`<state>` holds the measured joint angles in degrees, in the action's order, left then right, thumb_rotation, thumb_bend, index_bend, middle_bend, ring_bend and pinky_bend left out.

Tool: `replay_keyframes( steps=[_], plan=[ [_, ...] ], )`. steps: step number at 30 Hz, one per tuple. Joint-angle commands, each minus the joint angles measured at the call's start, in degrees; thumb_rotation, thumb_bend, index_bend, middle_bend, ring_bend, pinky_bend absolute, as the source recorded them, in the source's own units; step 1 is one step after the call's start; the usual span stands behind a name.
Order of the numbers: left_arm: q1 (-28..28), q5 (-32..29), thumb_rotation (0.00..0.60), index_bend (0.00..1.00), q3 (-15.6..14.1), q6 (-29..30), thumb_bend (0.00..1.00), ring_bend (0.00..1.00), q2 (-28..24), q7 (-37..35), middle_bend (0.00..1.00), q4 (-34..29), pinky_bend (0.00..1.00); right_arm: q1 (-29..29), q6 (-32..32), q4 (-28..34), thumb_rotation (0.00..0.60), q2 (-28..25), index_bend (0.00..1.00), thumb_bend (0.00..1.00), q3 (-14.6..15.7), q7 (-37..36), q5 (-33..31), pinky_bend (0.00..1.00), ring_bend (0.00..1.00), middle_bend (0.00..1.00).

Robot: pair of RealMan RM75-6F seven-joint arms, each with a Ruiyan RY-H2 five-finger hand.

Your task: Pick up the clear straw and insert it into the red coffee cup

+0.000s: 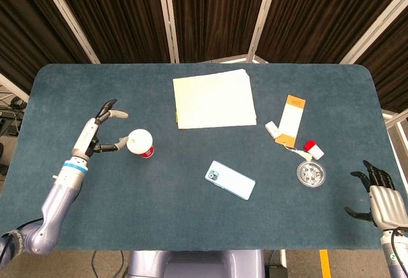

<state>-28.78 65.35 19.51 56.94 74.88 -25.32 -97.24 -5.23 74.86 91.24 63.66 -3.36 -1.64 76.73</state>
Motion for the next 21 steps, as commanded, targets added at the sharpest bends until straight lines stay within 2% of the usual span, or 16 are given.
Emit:
replay_keyframes(
  steps=[1,5,8,14,16,21],
  plan=[
    [3.8,10.1,0.6,0.27,-6.7,8.3,0.32,0.0,-3.3,12.3,0.0,0.6,0.0,0.1,0.5,-0.2,0.6,0.0,0.21,0.12,-0.1,0.3,0.2,0.0,0.0,0.0],
    [7.7,15.7,0.6,0.23,-12.4,13.7,0.32,0.0,-5.5,22.0,0.0,1.6,0.0,0.2,1.0,-0.4,0.6,0.0,0.21,0.12,-0.3,0.6,0.3,0.0,0.0,0.0],
    [10.9,17.6,0.6,0.19,-15.8,16.9,0.31,0.0,-6.7,27.6,0.0,2.0,0.0,0.2,1.2,-0.2,0.6,-0.1,0.21,0.11,-0.1,1.5,0.5,0.0,0.0,0.0],
    [15.4,18.4,0.6,0.04,-19.9,20.4,0.24,0.0,-8.7,33.1,0.0,4.7,0.0,0.1,1.5,0.3,0.6,-0.2,0.21,0.11,0.0,3.2,0.9,0.0,0.0,0.0],
    [16.9,18.2,0.6,0.03,-21.1,21.4,0.24,0.0,-9.6,35.6,0.0,5.2,0.0,0.1,1.6,0.5,0.6,-0.3,0.2,0.11,-0.1,3.3,0.9,0.0,0.0,0.0],
    [18.9,18.0,0.6,0.03,-22.3,22.1,0.23,0.0,-11.1,35.0,0.0,4.8,0.0,0.1,2.1,0.9,0.6,-0.4,0.13,0.11,-0.3,3.1,1.1,0.0,0.0,0.0]
  ],
)
